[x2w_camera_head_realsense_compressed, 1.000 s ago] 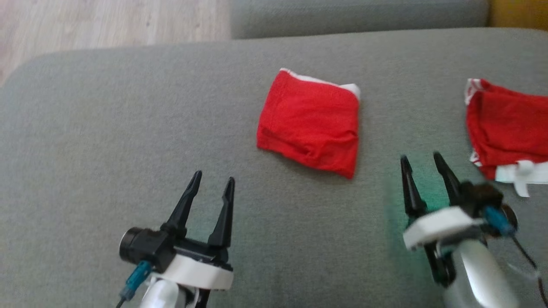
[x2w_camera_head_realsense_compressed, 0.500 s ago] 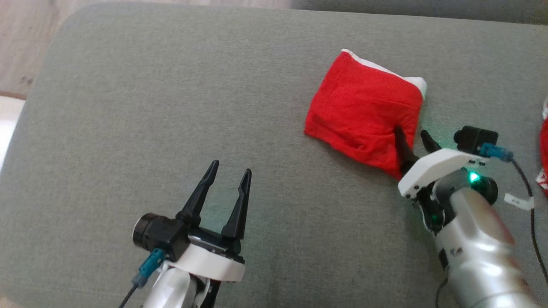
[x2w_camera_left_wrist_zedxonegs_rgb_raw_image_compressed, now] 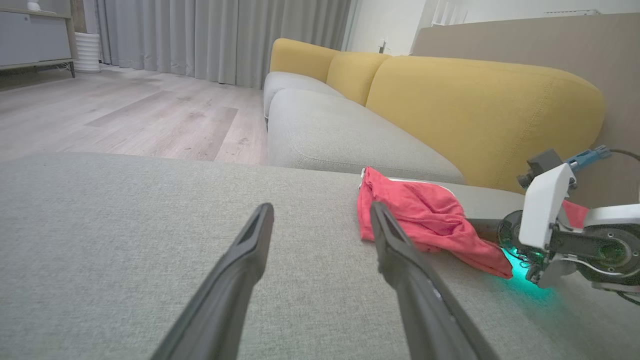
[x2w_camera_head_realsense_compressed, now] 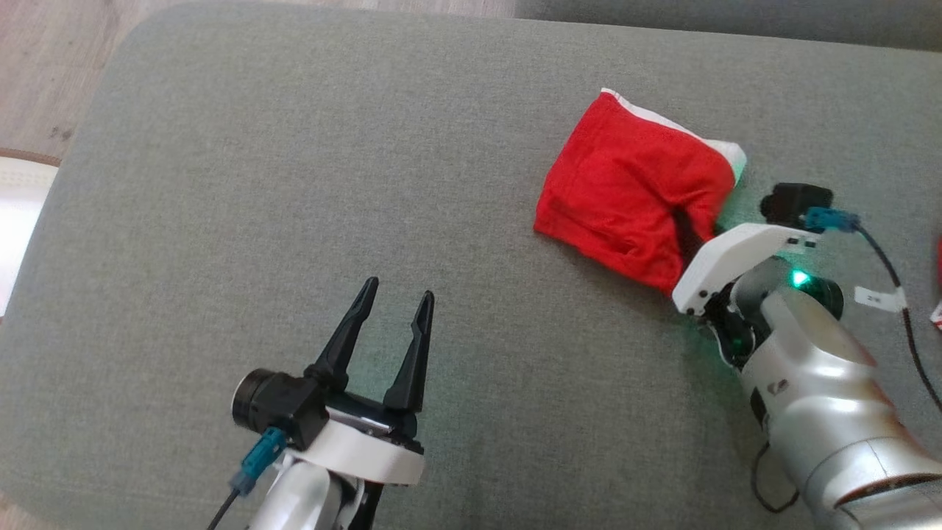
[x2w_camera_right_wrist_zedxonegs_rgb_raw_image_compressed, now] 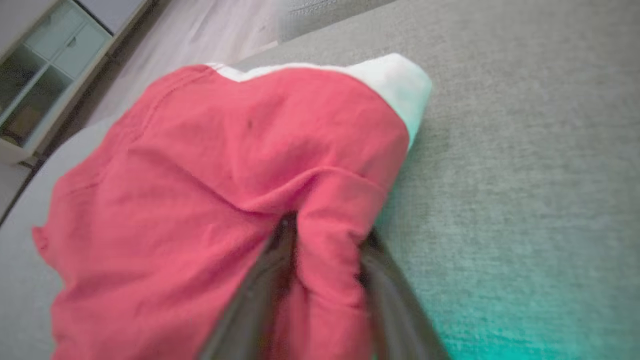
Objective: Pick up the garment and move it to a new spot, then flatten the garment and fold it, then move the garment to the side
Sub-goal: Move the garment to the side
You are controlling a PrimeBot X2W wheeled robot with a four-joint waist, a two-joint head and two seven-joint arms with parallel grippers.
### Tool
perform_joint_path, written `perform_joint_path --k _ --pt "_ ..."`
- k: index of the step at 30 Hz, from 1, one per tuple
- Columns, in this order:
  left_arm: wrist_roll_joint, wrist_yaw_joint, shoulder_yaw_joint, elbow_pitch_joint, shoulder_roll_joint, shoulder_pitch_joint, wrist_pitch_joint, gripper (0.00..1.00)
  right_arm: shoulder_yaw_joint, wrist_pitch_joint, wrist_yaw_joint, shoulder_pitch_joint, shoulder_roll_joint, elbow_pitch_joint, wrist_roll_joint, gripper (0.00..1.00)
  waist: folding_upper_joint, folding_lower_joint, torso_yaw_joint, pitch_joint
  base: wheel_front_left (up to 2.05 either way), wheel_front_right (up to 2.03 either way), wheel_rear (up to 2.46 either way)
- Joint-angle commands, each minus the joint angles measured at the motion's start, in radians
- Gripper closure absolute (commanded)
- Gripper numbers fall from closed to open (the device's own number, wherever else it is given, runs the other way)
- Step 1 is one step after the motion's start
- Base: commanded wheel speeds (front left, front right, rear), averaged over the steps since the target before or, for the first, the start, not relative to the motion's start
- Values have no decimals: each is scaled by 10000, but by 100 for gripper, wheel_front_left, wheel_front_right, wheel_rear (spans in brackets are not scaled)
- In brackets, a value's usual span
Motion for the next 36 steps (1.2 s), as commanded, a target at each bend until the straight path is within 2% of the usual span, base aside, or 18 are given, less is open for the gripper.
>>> perform_joint_path --k 1,6,13,17,20,25,29,32,36 --pt "-40 78 227 -266 18 -313 -78 0 405 12 -7 48 256 135 -209 100 0 0 -29 0 0 0 0" --pt "-25 122 288 -313 18 -320 -78 0 938 -793 -7 -558 75 709 -1709 100 0 0 -242 17 0 0 0" --pt "2 99 403 -257 18 -305 -78 0 1694 -1260 -7 -1180 -878 875 -3730 100 0 0 -623 -82 0 0 0" --pt "17 96 475 -263 18 -282 -78 0 2456 -1231 -7 -1314 -1305 829 -4495 100 0 0 -914 -210 0 0 0" --pt "56 93 563 -273 18 -243 -78 0 3093 -1193 -7 -1350 -1615 661 -4643 100 0 0 -1172 -292 0 0 0" --pt "85 75 669 -283 18 -164 -78 0 4347 -827 -7 -1195 -2316 50 -3939 100 0 0 -1558 -391 0 0 0" --pt "71 66 699 -296 18 -116 -78 0 5660 -119 -7 -844 -3406 -1208 -2573 100 0 0 -1795 -445 0 0 0" --pt "71 61 710 -314 18 -122 -78 0 6690 684 -7 -584 -4792 -2756 -1226 100 0 0 -1890 -419 0 0 0" --pt "84 48 706 -351 18 -193 -78 0 7737 1759 -7 -404 -7021 -5103 524 100 0 0 -1921 -293 0 0 0"
